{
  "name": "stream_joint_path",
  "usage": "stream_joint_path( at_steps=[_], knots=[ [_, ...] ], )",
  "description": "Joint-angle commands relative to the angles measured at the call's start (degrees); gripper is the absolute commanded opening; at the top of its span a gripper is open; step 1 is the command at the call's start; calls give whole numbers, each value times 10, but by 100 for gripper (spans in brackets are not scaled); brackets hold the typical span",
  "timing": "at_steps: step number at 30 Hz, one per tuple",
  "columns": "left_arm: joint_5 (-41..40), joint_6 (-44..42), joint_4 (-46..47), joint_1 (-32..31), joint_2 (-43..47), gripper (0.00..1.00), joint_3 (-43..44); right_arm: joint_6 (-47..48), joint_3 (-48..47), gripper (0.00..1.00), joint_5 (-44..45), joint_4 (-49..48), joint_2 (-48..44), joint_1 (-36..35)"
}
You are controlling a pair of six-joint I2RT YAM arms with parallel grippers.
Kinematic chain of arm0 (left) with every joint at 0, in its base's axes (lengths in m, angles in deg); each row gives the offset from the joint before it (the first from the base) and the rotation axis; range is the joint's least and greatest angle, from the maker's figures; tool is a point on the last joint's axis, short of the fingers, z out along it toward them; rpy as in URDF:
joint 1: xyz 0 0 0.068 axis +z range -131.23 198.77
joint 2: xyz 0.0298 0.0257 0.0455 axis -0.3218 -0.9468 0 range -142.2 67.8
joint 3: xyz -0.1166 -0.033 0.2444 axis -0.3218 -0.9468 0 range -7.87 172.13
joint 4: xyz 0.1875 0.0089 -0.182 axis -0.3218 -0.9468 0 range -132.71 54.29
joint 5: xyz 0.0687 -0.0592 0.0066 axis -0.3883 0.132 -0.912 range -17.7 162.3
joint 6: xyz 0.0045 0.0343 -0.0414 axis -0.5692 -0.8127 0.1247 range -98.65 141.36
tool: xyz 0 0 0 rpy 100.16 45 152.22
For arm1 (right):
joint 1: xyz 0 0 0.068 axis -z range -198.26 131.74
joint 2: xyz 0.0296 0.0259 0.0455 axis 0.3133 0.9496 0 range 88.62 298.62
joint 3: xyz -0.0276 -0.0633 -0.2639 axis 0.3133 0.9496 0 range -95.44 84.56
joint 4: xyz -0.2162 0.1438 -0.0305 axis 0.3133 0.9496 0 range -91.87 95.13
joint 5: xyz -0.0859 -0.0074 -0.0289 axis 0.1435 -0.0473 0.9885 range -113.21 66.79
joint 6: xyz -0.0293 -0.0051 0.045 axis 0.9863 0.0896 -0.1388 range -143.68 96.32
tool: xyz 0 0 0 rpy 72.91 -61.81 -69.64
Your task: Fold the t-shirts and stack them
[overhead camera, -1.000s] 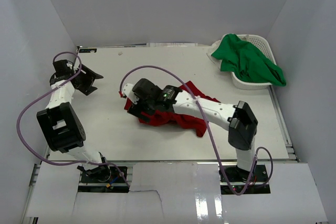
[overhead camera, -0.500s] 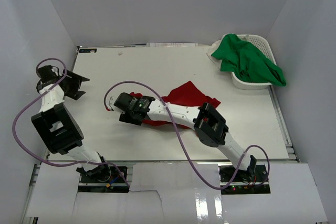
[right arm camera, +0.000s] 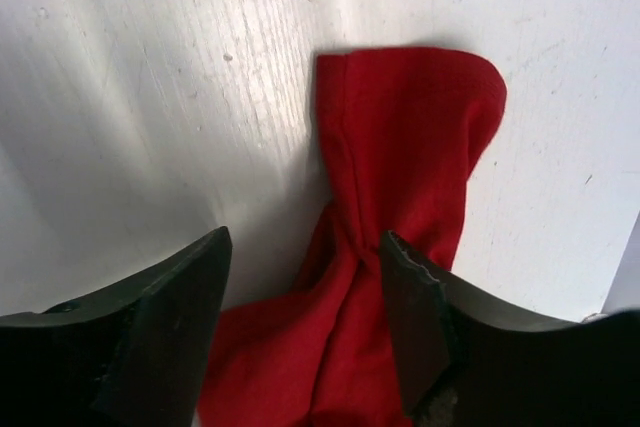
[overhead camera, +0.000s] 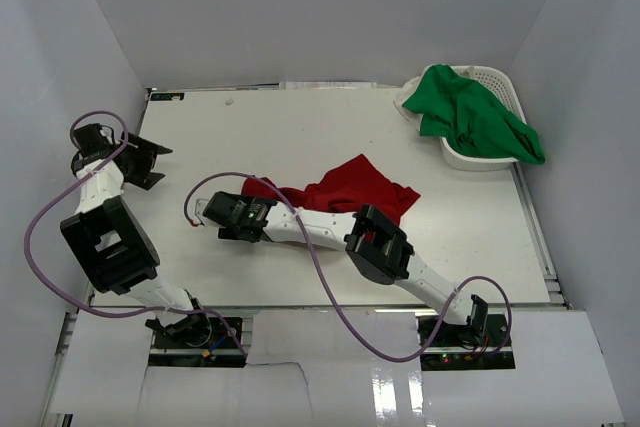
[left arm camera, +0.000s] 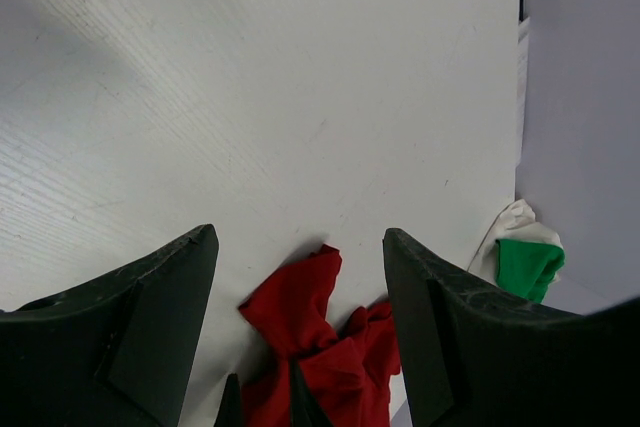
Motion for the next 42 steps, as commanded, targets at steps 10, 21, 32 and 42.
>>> stream_joint_path(
  at_steps=[10, 21, 32, 42],
  knots=[
    [2, -1, 6, 0, 34, 78, 13, 37, -31, 45, 49, -55, 46, 6],
    [5, -3, 13, 0, 36, 78, 4, 43, -62, 8, 57, -70, 68, 24],
    [-26, -17, 17, -29, 64, 77, -19, -24, -78, 8, 11, -69, -66, 35],
    [-80, -51, 14, -114, 101, 77, -36, -100, -52, 8, -58, -43, -215, 82]
  ],
)
